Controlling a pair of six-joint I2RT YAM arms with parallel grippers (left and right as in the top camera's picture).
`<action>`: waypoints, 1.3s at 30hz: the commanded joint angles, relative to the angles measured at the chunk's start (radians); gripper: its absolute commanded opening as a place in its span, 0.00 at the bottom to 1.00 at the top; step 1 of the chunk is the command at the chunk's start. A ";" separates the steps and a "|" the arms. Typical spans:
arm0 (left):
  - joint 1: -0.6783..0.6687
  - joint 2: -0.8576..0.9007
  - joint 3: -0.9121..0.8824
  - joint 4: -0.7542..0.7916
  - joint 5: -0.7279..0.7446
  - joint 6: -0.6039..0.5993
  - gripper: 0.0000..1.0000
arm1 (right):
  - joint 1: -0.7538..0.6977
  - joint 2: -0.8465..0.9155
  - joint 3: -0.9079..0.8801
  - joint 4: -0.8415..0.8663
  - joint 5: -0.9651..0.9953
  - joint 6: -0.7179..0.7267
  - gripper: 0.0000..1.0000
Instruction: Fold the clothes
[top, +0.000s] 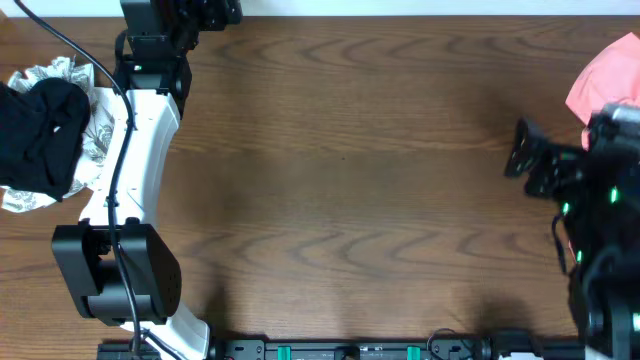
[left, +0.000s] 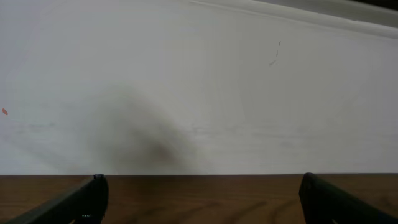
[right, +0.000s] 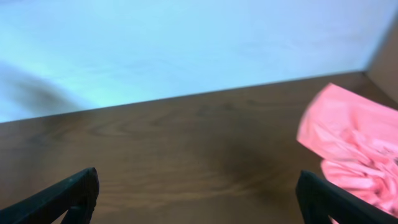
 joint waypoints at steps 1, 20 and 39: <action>0.002 -0.001 0.003 0.000 0.002 -0.002 0.98 | 0.090 -0.065 -0.008 -0.008 0.075 -0.033 0.99; 0.002 -0.001 0.003 0.000 0.002 -0.002 0.98 | 0.160 -0.573 -0.754 0.440 0.079 -0.029 0.99; 0.002 -0.001 0.003 0.000 0.002 -0.002 0.98 | 0.113 -0.775 -1.091 0.733 0.056 -0.089 0.99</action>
